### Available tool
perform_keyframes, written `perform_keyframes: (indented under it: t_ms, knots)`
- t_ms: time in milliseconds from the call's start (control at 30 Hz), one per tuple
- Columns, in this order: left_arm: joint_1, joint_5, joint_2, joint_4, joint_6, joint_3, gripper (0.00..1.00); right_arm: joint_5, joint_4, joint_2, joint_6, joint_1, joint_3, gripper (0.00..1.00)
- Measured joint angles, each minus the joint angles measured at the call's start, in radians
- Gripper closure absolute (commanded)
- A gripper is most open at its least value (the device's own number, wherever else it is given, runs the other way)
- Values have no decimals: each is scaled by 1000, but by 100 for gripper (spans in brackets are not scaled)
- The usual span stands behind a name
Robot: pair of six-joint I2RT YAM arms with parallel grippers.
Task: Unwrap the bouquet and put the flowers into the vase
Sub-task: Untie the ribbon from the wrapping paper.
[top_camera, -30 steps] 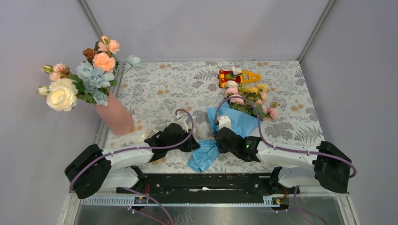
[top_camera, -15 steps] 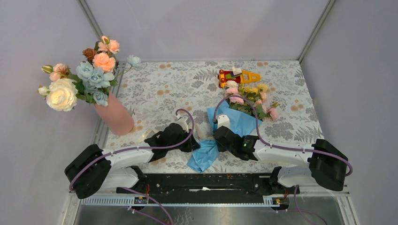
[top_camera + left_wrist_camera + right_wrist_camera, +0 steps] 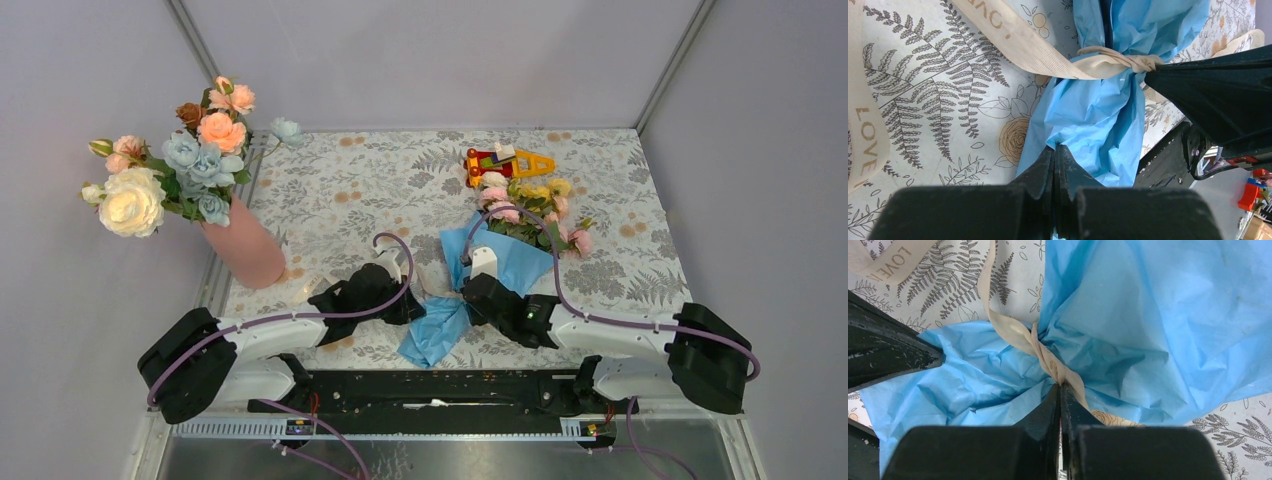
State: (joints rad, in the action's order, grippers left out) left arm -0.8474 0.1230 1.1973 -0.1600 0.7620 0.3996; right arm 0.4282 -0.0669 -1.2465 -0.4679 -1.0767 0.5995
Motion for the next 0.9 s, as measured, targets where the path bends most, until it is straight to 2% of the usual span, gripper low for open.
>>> perform_keyframes:
  t_ms: [467,900]
  knots:
    - [-2,-34,0,-1,56,0,100,9,20,158,-24,0,-129,100]
    - [-3,-41,-12,-11,58,0,100,46,-31,305,-111,0,-235,100]
